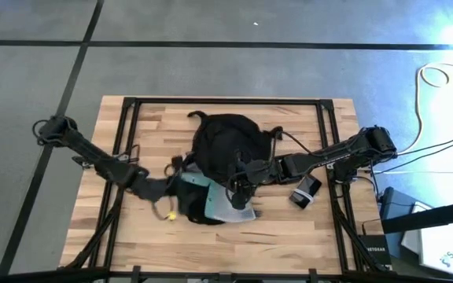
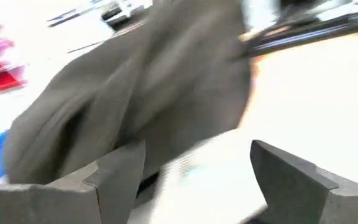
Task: Unpack backpack
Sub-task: Put the transparent zipper bag into the black backpack
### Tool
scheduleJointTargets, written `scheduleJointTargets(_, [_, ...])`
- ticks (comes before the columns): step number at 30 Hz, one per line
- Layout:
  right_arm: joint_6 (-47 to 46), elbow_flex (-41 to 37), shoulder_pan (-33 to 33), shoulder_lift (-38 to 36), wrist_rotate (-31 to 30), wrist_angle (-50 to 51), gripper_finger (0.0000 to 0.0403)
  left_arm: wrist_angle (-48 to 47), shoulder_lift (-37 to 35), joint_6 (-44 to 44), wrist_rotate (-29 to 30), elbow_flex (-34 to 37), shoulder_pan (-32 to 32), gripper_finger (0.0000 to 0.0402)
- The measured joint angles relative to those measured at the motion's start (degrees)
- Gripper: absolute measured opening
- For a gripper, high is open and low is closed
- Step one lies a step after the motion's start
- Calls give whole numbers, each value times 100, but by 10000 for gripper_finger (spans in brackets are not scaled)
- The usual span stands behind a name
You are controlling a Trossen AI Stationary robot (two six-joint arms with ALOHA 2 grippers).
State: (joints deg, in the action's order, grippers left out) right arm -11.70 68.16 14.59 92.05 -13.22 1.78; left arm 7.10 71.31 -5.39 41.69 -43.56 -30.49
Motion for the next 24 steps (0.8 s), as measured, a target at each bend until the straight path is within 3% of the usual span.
scheduleJointTargets(4, [4, 0, 0, 2, 2, -74, 3, -617, 68, 199, -144, 1, -578, 276])
scheduleJointTargets(10, [4, 0, 0, 4, 68, -120, 3, -1214, 661, 1199, 251, 7, -658, 276])
scheduleJointTargets(14, [4, -2, 0, 4, 258, -185, 3, -1490, 1106, 1377, 1256, 7, -442, 276])
scheduleJointTargets(19, [-4, -2, 2, 4, 377, -197, 3, -2065, 1542, 1454, 1318, 9, -52, 276])
scheduleJointTargets(24, [-10, -4, 2, 4, 377, -197, 3, -2080, 1736, 1744, 1856, 9, 188, 276])
